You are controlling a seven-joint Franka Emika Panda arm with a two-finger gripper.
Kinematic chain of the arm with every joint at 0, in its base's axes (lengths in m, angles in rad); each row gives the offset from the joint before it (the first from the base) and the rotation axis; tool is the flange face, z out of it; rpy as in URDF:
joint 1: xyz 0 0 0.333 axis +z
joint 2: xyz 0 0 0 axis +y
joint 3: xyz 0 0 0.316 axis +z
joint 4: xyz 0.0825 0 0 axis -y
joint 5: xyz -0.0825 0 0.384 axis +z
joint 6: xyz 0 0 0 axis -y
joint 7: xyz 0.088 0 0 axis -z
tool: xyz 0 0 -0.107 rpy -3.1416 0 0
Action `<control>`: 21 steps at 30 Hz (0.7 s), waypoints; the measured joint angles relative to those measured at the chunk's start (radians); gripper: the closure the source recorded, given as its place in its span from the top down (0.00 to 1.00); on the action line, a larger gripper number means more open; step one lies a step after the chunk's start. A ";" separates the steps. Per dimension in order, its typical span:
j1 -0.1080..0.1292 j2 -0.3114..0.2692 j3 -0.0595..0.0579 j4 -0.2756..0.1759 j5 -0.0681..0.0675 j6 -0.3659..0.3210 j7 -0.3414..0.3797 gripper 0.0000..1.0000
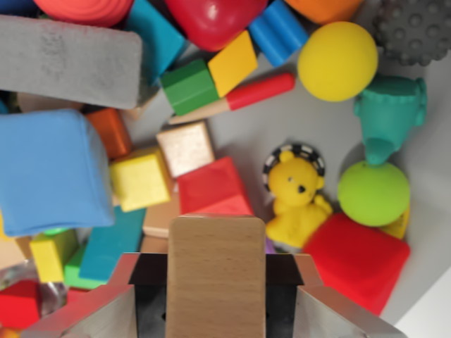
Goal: Pick an object from the bin
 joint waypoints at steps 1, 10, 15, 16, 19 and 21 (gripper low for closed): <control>0.000 -0.003 0.000 0.002 0.000 -0.006 0.000 0.00; 0.000 -0.047 0.000 0.041 -0.003 -0.087 0.003 0.00; 0.000 -0.065 0.001 0.062 -0.004 -0.126 0.004 0.00; 0.000 -0.068 0.001 0.066 -0.005 -0.134 0.005 0.00; 0.000 -0.075 0.001 0.074 -0.005 -0.149 0.005 0.00; 0.000 -0.080 0.001 0.081 -0.005 -0.161 0.005 0.00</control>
